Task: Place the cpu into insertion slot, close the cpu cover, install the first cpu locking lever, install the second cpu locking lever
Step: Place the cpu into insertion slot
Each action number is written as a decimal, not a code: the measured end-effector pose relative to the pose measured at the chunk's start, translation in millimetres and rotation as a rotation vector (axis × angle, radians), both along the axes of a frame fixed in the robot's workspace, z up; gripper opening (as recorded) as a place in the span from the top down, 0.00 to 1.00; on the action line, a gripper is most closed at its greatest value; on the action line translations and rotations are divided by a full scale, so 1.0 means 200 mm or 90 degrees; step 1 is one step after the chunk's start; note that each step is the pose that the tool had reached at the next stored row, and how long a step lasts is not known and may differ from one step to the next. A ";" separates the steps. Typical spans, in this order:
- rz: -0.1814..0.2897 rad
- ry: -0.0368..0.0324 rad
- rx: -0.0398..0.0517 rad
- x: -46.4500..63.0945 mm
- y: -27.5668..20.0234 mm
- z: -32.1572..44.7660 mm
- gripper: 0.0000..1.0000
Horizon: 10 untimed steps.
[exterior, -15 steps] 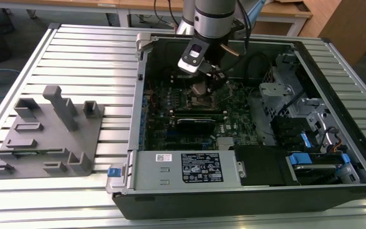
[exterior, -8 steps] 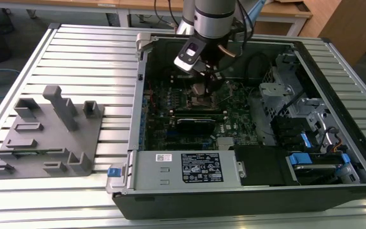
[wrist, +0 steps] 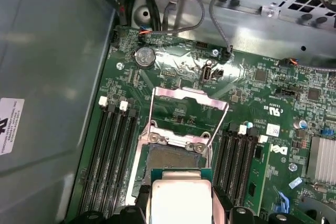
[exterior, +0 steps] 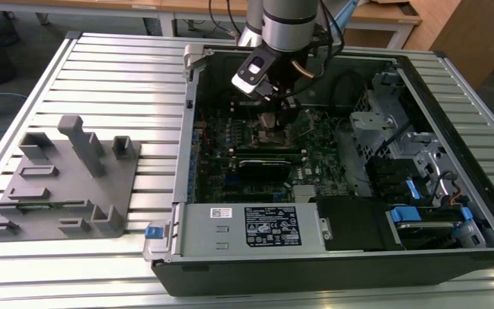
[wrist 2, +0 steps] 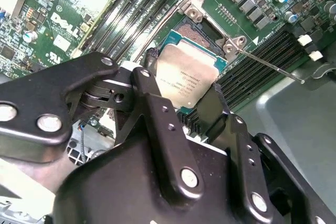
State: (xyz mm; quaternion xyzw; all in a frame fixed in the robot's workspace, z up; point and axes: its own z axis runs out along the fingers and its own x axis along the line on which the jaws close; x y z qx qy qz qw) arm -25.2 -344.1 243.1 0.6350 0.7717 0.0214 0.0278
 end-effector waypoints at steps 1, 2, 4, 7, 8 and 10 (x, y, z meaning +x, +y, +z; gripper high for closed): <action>0.000 -0.0001 0.0000 0.00 0.000 0.000 0.46; 0.000 0.0000 0.0001 0.00 0.000 0.000 0.46; -0.014 -0.0001 0.0002 0.00 0.000 -0.001 0.46; -0.048 0.0000 0.0000 0.00 0.000 -0.002 0.46; -0.059 0.0000 0.0000 0.00 0.000 -0.003 0.46; -0.083 0.0000 0.0000 0.00 0.000 -0.004 0.46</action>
